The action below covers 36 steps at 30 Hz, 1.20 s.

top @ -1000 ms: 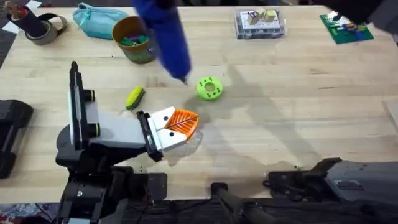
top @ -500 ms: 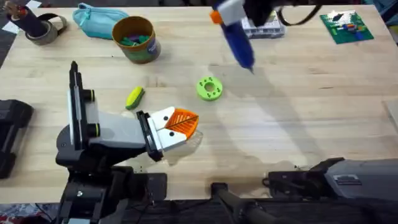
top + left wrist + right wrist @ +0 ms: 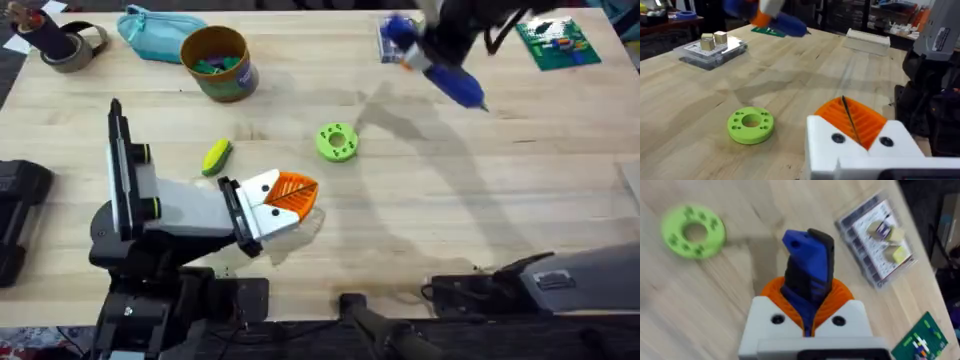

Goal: Pick up the gripper from the table and insert it into the empty holder that is missing its gripper. Then pick up a screw, insert it into the mounting hole, and use the screwdriver to tighten it. Finally, clean up the table by picking up the vegetable and placing it into the bucket.

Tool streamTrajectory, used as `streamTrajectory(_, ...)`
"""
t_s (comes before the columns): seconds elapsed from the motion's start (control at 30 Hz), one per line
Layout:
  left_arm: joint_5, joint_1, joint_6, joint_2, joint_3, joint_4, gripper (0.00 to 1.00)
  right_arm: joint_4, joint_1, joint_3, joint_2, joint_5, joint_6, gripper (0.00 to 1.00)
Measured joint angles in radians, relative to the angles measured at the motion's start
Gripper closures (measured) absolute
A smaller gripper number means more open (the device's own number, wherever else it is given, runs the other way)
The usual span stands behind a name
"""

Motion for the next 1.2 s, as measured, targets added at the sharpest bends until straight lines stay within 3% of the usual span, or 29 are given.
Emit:
streamTrajectory(0.2,-0.052,0.000,0.000,0.000,0.000,0.009,0.996,0.058,-0.037,-0.120,0.156,0.077,-0.177,0.957)
streamTrajectory(0.37,-0.087,0.000,-0.002,0.000,0.000,0.014,0.967,0.099,-0.038,-0.143,0.240,0.103,-0.229,0.920)
streamTrajectory(0.4,-0.090,0.000,0.001,0.000,0.000,0.014,0.864,0.101,-0.038,-0.143,0.240,0.105,-0.231,0.779)
streamTrajectory(0.57,-0.095,0.000,-0.002,0.000,0.000,0.014,0.074,0.115,-0.038,-0.143,0.221,0.112,-0.200,0.054)
streamTrajectory(0.6,-0.096,0.000,-0.003,0.000,0.000,0.014,0.032,0.113,-0.038,-0.143,0.206,0.109,-0.182,0.020)
streamTrajectory(0.73,-0.098,0.000,-0.011,0.000,0.000,0.037,0.015,0.062,-0.038,-0.143,0.099,0.093,-0.135,0.007)
streamTrajectory(0.83,-0.123,0.000,-0.084,0.000,0.000,0.149,0.014,0.010,-0.037,-0.143,-0.024,0.083,-0.096,0.007)
streamTrajectory(0.97,-0.185,0.000,-0.136,0.000,0.004,0.150,0.014,-0.024,-0.038,-0.143,-0.186,0.043,-0.016,0.007)
streamTrajectory(1.07,-0.260,0.000,-0.153,0.022,0.051,0.052,0.014,-0.013,-0.038,-0.142,-0.299,-0.002,0.114,0.007)
streamTrajectory(1.1,-0.338,0.000,-0.148,0.093,0.158,-0.061,0.014,-0.019,-0.037,-0.141,-0.412,-0.028,0.324,0.007)
streamTrajectory(1.2,-0.430,0.001,-0.114,0.191,0.302,-0.236,0.014,-0.070,-0.037,-0.141,-0.508,-0.042,0.503,0.007)
